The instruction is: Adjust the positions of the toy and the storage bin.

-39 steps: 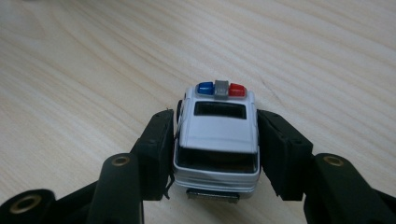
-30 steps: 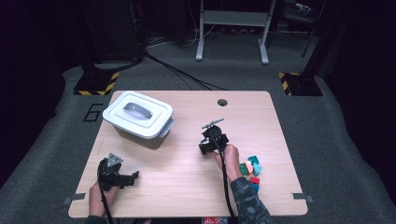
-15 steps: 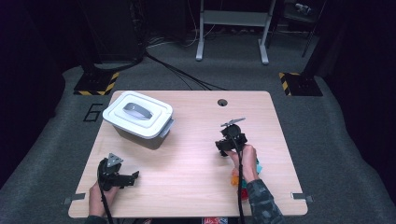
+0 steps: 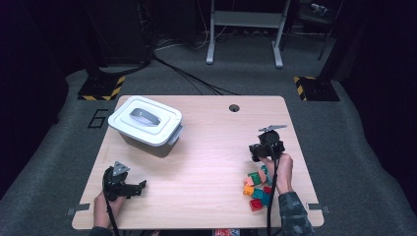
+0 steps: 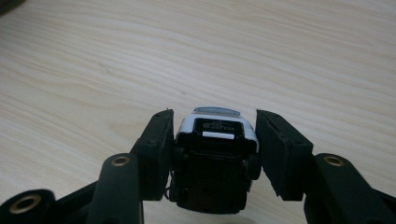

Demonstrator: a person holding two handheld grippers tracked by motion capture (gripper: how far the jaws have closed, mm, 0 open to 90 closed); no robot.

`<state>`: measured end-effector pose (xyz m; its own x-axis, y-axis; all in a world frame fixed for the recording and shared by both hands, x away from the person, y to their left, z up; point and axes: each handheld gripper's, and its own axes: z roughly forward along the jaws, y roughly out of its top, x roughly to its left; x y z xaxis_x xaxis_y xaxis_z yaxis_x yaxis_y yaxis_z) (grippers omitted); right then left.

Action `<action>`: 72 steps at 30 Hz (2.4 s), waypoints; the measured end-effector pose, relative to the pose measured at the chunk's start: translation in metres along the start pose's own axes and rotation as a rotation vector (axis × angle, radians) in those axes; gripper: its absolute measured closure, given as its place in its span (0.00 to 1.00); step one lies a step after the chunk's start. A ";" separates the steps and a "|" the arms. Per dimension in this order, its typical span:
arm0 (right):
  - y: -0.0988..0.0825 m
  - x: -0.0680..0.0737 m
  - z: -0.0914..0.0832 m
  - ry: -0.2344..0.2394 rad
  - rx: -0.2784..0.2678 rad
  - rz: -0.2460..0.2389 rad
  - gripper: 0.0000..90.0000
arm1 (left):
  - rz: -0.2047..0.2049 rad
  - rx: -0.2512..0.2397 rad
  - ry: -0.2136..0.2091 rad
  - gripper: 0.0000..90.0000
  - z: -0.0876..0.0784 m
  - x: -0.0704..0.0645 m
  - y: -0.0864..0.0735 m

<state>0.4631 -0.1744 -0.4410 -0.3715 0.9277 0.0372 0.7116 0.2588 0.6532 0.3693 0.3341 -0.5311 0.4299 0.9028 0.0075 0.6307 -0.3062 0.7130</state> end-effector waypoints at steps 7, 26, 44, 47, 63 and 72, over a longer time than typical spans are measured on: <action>-0.006 -0.022 -0.001 -0.035 -0.003 0.044 0.53 | -0.008 -0.009 0.003 0.00 0.001 -0.001 0.000; -0.020 -0.045 0.024 -0.011 0.042 0.121 0.49 | -0.010 -0.008 0.002 0.00 0.001 -0.001 0.000; -0.067 -0.061 -0.012 0.007 -0.086 0.092 0.13 | -0.010 -0.009 0.003 0.00 0.001 -0.001 0.000; -0.078 -0.065 -0.018 -0.018 -0.098 0.078 0.08 | -0.010 -0.009 0.003 0.00 0.001 -0.001 0.000; -0.138 -0.070 -0.016 -0.058 -0.091 0.065 0.01 | 0.008 -0.001 -0.012 0.00 0.000 0.000 0.000; -0.140 -0.066 -0.009 -0.066 -0.077 0.028 0.00 | 0.002 -0.004 -0.013 0.00 0.001 -0.001 0.000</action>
<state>0.3827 -0.2741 -0.5282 -0.3101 0.9507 0.0075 0.6723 0.2137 0.7088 0.3698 0.3332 -0.5312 0.4393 0.8983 -0.0006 0.6275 -0.3064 0.7158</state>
